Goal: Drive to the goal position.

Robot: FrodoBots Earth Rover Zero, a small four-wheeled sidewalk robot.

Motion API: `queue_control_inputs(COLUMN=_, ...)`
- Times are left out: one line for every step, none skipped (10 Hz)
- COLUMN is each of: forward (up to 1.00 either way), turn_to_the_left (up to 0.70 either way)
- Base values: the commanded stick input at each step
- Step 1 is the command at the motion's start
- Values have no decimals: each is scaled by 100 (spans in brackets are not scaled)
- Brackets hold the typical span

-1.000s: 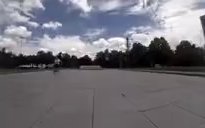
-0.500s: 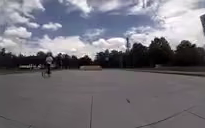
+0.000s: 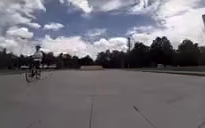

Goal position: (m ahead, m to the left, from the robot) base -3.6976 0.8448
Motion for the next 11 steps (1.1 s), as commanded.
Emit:
queue_control_inputs(forward=70, turn_to_the_left=8)
queue_control_inputs(forward=70, turn_to_the_left=11)
queue_control_inputs(forward=70, turn_to_the_left=13)
queue_control_inputs(forward=70, turn_to_the_left=9)
queue_control_inputs(forward=70, turn_to_the_left=8)
queue_control_inputs(forward=70, turn_to_the_left=10)
queue_control_inputs(forward=70, turn_to_the_left=5)
queue_control_inputs(forward=70, turn_to_the_left=1)
queue_control_inputs(forward=70, turn_to_the_left=2)
queue_control_inputs(forward=70, turn_to_the_left=4)
queue_control_inputs(forward=70, turn_to_the_left=2)
